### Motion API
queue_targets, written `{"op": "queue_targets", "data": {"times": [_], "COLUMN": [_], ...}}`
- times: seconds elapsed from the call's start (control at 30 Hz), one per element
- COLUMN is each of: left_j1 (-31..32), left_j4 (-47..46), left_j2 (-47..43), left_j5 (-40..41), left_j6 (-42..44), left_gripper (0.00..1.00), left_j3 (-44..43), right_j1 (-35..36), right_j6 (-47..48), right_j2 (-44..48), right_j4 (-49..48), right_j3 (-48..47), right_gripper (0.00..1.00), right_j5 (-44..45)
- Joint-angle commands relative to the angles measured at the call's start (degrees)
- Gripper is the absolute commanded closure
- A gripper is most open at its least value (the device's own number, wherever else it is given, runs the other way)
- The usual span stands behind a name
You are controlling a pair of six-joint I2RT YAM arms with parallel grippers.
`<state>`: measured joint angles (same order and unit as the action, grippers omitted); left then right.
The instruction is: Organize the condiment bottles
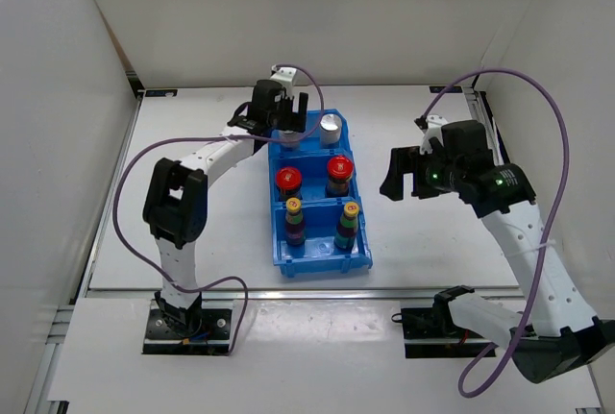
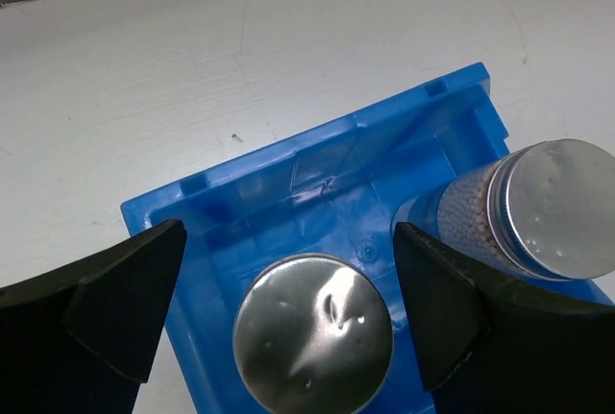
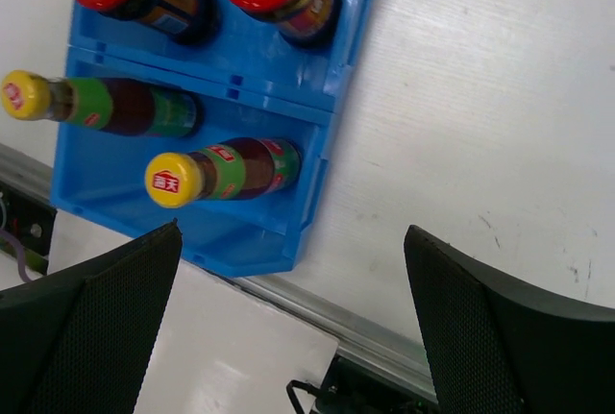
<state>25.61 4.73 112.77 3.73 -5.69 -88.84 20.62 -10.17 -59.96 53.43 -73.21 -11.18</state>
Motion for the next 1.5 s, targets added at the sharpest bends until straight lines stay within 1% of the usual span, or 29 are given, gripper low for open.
{"op": "queue_targets", "data": {"times": [0.0, 0.07, 0.13, 0.17, 0.2, 0.23, 0.3, 0.33, 0.37, 0.4, 0.43, 0.47, 0.53, 0.57, 0.63, 0.67, 0.73, 0.77, 0.83, 0.87, 0.93, 0.97, 1.03, 1.07, 1.1, 1.13, 1.23, 1.33, 1.47], "left_j1": [0.8, 0.8, 0.8, 0.8, 0.8, 0.8, 0.8, 0.8, 0.8, 0.8, 0.8, 0.8, 0.8, 0.8, 0.8, 0.8, 0.8, 0.8, 0.8, 0.8, 0.8, 0.8, 0.8, 0.8, 0.8, 0.8, 0.8, 0.8, 0.8], "left_j4": [-0.6, 0.6, 5.1, 8.9, 10.1, 10.6, 10.6, 8.0, 7.1, 6.6, 6.6, 6.1, 6.1, 6.1, 7.6, 8.1, 8.6, 8.6, 7.8, 7.8, 8.4, 9.4, 8.9, 8.1, 7.3, 6.8, 6.2, 5.6, -1.7], "left_j2": [-4.7, -6.3, -9.9, -13.3, -13.4, -17.9, -23.5, -29.5, -32.6, -35.7, -41.7, -44.8, -51.1, -57.9, -64.9, -71.8, -78.5, -84.3, -89.4, -93.5, -96.9, -99.4, -100.9, -101.4, -101.4, -101.4, -99.1, -95.9, -93.7], "left_j5": [2.3, 4.3, 8.5, 10.6, 11.3, 11.8, 13.8, 15.2, 16.4, 17.2, 17.2, 17.2, 14.0, 13.4, 13.4, 13.4, 13.4, 12.7, 12.7, 12.7, 12.7, 14.5, 17.7, 18.8, 20.2, 23.7, 29.1, 29.8, 32.9], "left_j6": [2.2, 2.7, 3.3, 3.3, 3.3, 3.8, 4.6, 4.6, 4.6, 4.6, 4.6, 4.6, 5.2, 5.3, 5.3, 4.7, 4.7, 6.0, 6.7, 7.2, 8.0, 8.0, 8.0, 9.0, 9.6, 9.6, 7.5, 8.0, 11.0], "left_gripper": [0.00, 0.00, 0.00, 0.00, 0.00, 0.00, 0.00, 0.00, 0.00, 0.00, 0.00, 0.00, 0.00, 0.00, 0.00, 0.00, 0.00, 0.00, 0.00, 0.00, 0.00, 0.00, 0.00, 0.00, 0.00, 0.00, 0.00, 0.00, 0.00], "left_j3": [-3.7, -5.0, -7.8, -8.4, -8.4, -7.4, 0.4, 4.4, 12.8, 16.8, 20.6, 27.5, 33.7, 39.0, 43.6, 47.1, 50.8, 54.8, 58.8, 60.4, 63.5, 64.0, 66.1, 66.9, 67.6, 68.2, 68.2, 67.7, 71.7], "right_j1": [-0.1, -0.1, -0.1, -0.1, -0.1, -0.1, -0.1, -0.1, -0.1, -0.1, -0.1, -0.1, -0.1, -0.1, -0.7, -0.7, -0.7, -0.7, -0.7, -0.7, -1.2, -1.2, -1.2, -1.2, -1.2, -1.2, -1.2, -1.2, -1.2], "right_j6": [-3.5, -5.9, -9.5, -10.2, -10.7, -10.7, -10.0, -10.0, -9.5, -9.5, -8.8, -8.8, -7.3, -7.3, -7.3, -7.3, -7.3, -7.3, -7.8, -7.8, -8.4, -8.4, -7.7, -7.7, -7.1, -7.1, -7.7, -9.3, -10.7], "right_j2": [0.7, 0.7, 0.1, -0.8, -1.3, -1.8, -2.4, -2.4, -2.4, -2.4, -1.8, -1.8, -1.3, -1.3, -3.2, -3.8, -4.3, -4.3, -4.3, -4.3, -4.3, -4.3, -4.3, -2.9, -2.4, -2.3, 0.1, 0.7, 0.7], "right_j4": [-0.9, -1.4, -0.9, 0.0, 0.0, 0.6, -0.2, -2.4, -3.5, -5.7, -6.7, -7.6, -10.0, -10.0, -10.0, -10.0, -10.9, -11.9, -13.3, -13.3, -13.3, -13.3, -12.6, -12.6, -12.6, -12.6, -12.6, -11.5, -10.9], "right_j3": [1.8, 2.6, 2.6, 2.6, 2.0, 2.0, 2.0, 2.7, 4.1, 4.7, 5.3, 5.3, 6.7, 7.2, 6.5, 5.7, 5.7, 6.5, 7.1, 7.1, 5.5, 4.8, 4.8, 4.8, 4.8, 5.6, 6.1, 6.1, 5.5], "right_gripper": [0.00, 0.00, 0.00, 0.00, 0.00, 0.00, 0.00, 0.00, 0.00, 0.00, 0.00, 0.00, 0.00, 0.00, 0.00, 0.00, 0.00, 0.00, 0.00, 0.00, 0.00, 0.00, 0.00, 0.00, 0.00, 0.00, 0.00, 0.00, 0.00], "right_j5": [4.3, 7.4, 12.2, 13.3, 13.9, 13.9, 11.9, 10.5, 9.2, 8.0, 6.0, 5.4, 5.4, 5.4, 5.4, 4.2, 3.5, 3.5, 3.5, 4.2, 3.6, 3.6, 3.6, 5.1, 5.9, 6.8, 8.9, 10.3, 11.7]}}
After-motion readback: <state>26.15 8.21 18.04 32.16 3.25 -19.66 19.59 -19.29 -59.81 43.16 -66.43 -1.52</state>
